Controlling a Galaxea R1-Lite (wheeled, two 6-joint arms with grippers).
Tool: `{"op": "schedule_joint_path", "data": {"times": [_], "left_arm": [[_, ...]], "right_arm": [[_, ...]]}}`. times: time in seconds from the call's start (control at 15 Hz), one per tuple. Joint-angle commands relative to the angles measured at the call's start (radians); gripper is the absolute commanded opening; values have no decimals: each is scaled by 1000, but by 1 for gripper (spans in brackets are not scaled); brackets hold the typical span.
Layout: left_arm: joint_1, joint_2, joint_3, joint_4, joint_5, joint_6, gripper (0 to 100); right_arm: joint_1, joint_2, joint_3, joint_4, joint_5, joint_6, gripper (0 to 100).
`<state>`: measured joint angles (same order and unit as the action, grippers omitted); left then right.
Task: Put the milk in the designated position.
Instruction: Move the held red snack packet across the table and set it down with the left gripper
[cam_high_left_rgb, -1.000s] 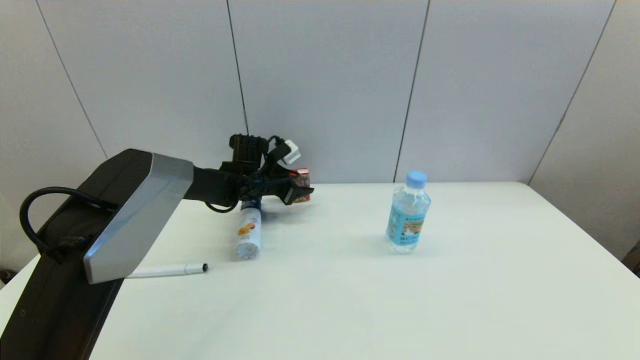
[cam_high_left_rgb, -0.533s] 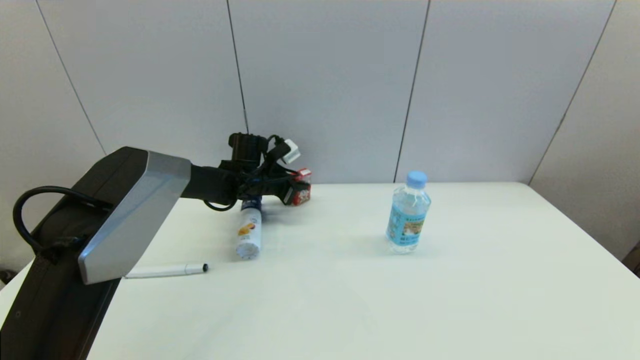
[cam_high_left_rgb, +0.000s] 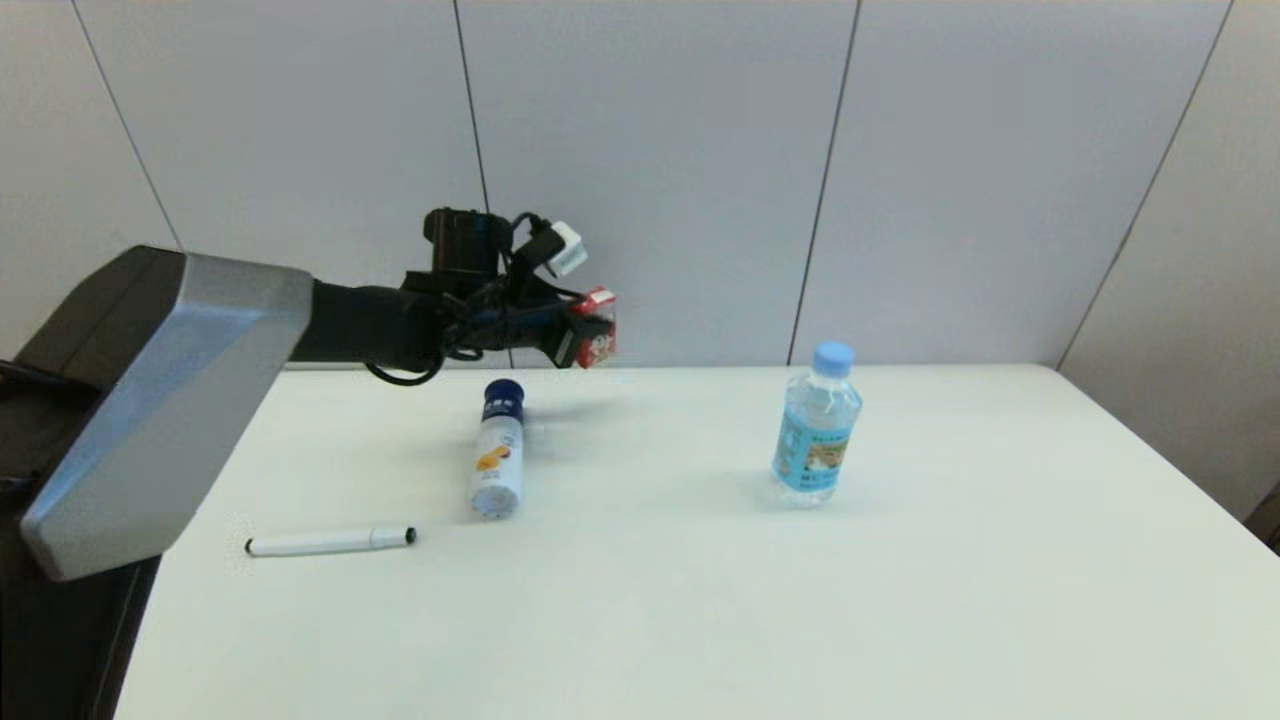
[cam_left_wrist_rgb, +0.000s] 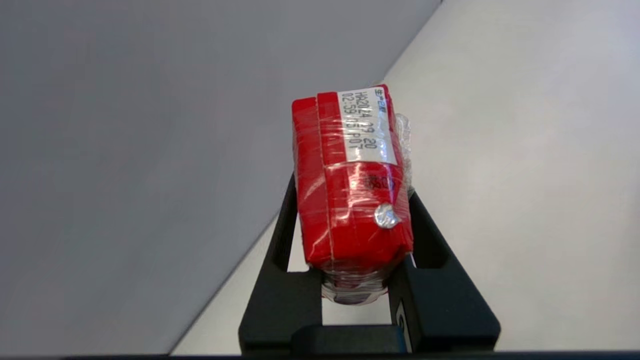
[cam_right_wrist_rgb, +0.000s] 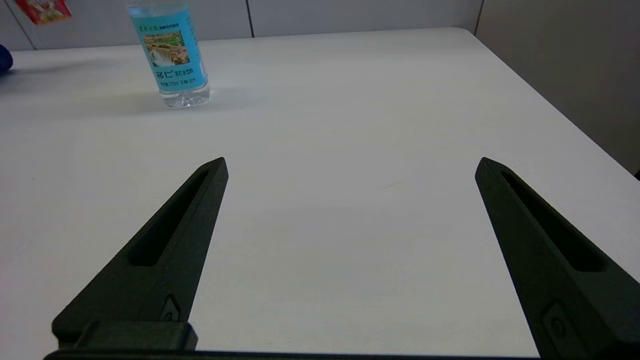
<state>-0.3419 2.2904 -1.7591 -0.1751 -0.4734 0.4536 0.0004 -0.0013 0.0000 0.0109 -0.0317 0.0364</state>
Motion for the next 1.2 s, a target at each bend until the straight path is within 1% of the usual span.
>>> {"op": "schedule_joint_path", "data": {"times": [0.07, 0.33, 0.4, 0.6, 0.8, 0.93, 1.07, 1.2], "left_arm": [[3, -284, 162, 32, 36, -10, 0], [29, -574, 432, 31, 141, -36, 0], [35, -637, 483, 34, 151, -41, 0], [109, -818, 672, 39, 154, -43, 0], [192, -973, 906, 34, 121, -39, 0], [238, -1036, 1038, 34, 48, -38, 0], [254, -1074, 1132, 31, 10, -36, 0], [256, -1077, 1172, 29, -11, -24, 0]], "right_arm": [[1, 1, 0, 0, -1, 0, 100], [0, 1, 0, 0, -1, 0, 100], [0, 1, 0, 0, -1, 0, 100], [1, 1, 0, 0, -1, 0, 100], [0, 1, 0, 0, -1, 0, 100], [1, 1, 0, 0, -1, 0, 100], [0, 1, 0, 0, -1, 0, 100], [1, 1, 0, 0, -1, 0, 100]]}}
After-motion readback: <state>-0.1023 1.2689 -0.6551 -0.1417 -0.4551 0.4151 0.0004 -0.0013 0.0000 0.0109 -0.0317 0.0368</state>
